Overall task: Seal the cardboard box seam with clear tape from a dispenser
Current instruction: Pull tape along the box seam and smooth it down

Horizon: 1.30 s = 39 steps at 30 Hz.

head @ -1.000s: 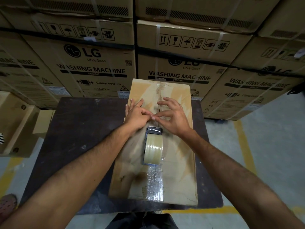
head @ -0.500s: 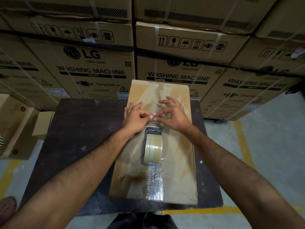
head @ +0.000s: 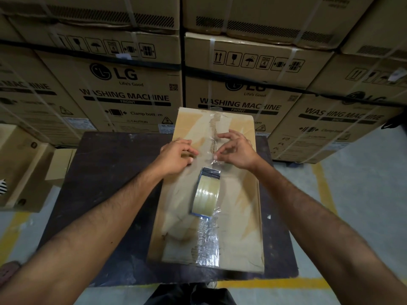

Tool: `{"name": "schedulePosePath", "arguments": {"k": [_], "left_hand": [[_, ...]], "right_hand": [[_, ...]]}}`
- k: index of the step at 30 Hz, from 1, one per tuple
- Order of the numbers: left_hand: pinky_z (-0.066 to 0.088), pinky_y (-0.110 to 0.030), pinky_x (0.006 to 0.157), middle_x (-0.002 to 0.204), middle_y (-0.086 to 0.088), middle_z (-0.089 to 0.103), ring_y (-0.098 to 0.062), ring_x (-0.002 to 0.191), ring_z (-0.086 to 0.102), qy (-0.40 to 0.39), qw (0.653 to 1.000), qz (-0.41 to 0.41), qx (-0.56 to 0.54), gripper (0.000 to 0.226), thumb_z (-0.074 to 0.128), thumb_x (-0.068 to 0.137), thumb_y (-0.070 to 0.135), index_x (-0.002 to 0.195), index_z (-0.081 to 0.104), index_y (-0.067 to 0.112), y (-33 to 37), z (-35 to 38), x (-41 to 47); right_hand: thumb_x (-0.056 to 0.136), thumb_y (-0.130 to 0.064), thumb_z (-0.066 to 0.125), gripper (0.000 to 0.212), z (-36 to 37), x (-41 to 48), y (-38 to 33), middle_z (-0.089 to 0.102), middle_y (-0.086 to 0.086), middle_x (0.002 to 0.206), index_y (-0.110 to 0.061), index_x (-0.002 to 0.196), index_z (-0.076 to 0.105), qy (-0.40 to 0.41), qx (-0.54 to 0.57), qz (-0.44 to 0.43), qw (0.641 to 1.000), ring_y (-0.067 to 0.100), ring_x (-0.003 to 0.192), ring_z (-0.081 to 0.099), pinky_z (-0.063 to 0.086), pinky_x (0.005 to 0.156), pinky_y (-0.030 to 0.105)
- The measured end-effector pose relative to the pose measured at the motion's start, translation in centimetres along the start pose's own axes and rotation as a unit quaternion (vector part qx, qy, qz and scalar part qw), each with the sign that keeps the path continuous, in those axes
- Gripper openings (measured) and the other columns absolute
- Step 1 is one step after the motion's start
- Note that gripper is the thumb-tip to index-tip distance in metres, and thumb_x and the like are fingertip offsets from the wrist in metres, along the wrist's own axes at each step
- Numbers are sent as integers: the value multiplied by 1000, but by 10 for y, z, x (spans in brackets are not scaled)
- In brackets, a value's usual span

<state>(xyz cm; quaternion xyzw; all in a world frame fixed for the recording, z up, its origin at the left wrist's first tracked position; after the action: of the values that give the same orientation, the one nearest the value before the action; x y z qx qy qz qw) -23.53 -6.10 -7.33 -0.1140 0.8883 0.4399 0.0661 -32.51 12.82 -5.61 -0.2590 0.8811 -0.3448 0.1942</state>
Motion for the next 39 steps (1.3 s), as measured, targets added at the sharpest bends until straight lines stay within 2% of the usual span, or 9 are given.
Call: {"name": "schedulePosePath", "arguments": {"k": [2, 5, 8, 13, 21, 26, 35, 37, 39], "left_hand": [[30, -49, 130, 154, -2, 58, -18, 148, 49, 6, 999, 3, -38, 32, 89, 82, 30, 112, 79, 39, -4, -3, -2], [20, -53, 133, 161, 0, 54, -20, 159, 33, 2, 1000, 16, -22, 51, 85, 77, 59, 121, 79, 33, 12, 6, -4], [5, -50, 133, 166, 2, 48, -21, 165, 16, 19, 997, 54, 42, 33, 84, 87, 48, 114, 82, 30, 38, 9, -2], [-6, -52, 131, 169, 2, 44, -21, 166, 8, 18, 987, 109, 114, 12, 80, 92, 34, 99, 85, 26, 56, 12, 0], [-5, -62, 133, 176, -2, 30, -24, 168, -4, 8, 906, 227, 358, 8, 70, 97, 31, 93, 76, 27, 81, 31, -9], [-2, -64, 132, 176, -9, 29, -26, 168, -4, 25, 872, 245, 422, 5, 69, 96, 22, 98, 73, 20, 82, 37, -11], [-8, -58, 133, 178, -12, 21, -26, 167, -7, 6, 883, 233, 408, 23, 62, 97, 6, 119, 68, 9, 75, 47, -18], [-10, -57, 132, 179, -11, 17, -26, 167, -7, 13, 892, 225, 391, 50, 65, 95, 2, 144, 57, 6, 65, 44, -19], [-11, -52, 131, 180, -10, 11, -26, 167, -9, 25, 911, 188, 367, 79, 68, 93, 1, 163, 32, 6, 45, 33, -20]], "right_hand": [[77, -35, 93, 14, -1, 0, -4, 56, -13, 153, -31, 89, 87, 0, -14, -7, 1000, 18, 158, 23, 8, 125, 51], [79, -37, 92, 12, 5, 1, -16, 56, -10, 154, -33, 89, 86, -2, -27, -31, 999, 20, 158, 24, 10, 125, 53], [80, -42, 90, 14, 12, 2, -23, 54, -7, 157, -32, 90, 87, -5, -44, -50, 998, 22, 159, 22, 11, 124, 54], [79, -42, 90, 11, 10, -2, -20, 53, -7, 159, -36, 86, 86, 11, -78, -63, 995, 22, 160, 20, 9, 126, 56], [84, -47, 85, 12, 10, -11, -23, 52, -6, 161, -37, 90, 86, 28, -124, -74, 989, 24, 161, 20, 10, 127, 56], [93, -43, 78, 13, 8, -16, -27, 48, -7, 164, -33, 92, 85, 27, -138, -88, 986, 24, 163, 15, 3, 128, 55], [103, -17, 60, 21, 25, -26, -24, 32, 8, 174, -20, 106, 81, -24, -159, -103, 982, 30, 166, 2, 4, 130, 62], [103, -17, 56, 29, 26, -28, -20, 27, 9, 175, -21, 121, 78, -26, -178, -82, 980, 31, 166, 0, 4, 130, 64], [103, -34, 55, 43, 16, -37, -23, 22, 9, 177, -24, 144, 64, 2, -158, -45, 986, 30, 166, -2, 4, 130, 64]]}}
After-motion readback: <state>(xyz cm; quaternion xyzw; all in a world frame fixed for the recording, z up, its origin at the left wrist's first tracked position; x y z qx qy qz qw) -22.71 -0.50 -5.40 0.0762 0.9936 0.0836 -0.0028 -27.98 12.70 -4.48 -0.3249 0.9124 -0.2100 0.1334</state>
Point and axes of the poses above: each hand's wrist, its own x-axis towards the middle knuckle, its own z-axis out of the palm, y = z × x, the point moved 10 cm from there along x, towards the middle knuckle
